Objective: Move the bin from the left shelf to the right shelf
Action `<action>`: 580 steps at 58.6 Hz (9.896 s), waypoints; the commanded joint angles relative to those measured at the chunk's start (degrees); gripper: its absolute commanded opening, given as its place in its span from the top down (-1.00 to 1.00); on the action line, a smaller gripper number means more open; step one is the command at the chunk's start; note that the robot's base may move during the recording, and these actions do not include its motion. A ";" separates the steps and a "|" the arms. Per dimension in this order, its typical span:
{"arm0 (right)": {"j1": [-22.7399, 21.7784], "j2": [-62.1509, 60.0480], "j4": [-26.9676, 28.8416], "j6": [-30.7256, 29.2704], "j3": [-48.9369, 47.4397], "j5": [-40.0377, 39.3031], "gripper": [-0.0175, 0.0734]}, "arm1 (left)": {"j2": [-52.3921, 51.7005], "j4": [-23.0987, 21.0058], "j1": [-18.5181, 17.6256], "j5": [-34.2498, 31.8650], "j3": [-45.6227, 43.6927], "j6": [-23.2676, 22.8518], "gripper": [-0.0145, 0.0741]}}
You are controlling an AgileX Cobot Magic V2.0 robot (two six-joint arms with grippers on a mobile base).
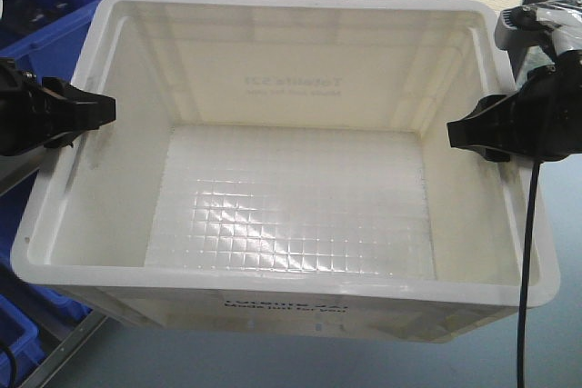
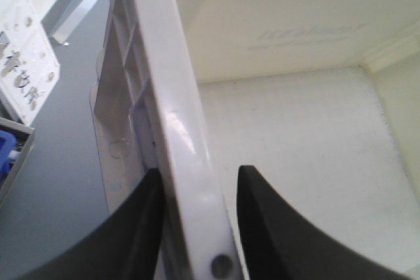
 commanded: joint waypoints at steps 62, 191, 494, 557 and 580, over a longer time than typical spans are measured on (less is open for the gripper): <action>1.30 -1.79 7.83 -0.89 -2.96 -5.92 0.62 | -1.61 -8.98 -1.96 1.48 -2.59 1.21 0.69; 1.30 -1.79 7.83 -0.89 -2.96 -5.92 0.62 | -1.61 -8.98 -1.96 1.48 -2.59 1.21 0.69; 1.30 -1.68 7.60 -0.96 -2.96 -13.77 0.62 | 1.71 -9.11 -2.01 2.54 -2.54 1.25 0.69; 1.30 6.76 7.40 -4.10 -2.96 -16.51 0.62 | 2.56 -7.19 -2.01 -0.90 -2.60 1.26 0.69; 1.30 6.76 7.40 -4.10 -2.96 -16.77 0.62 | 5.16 -7.86 -2.01 1.23 -2.60 1.10 0.69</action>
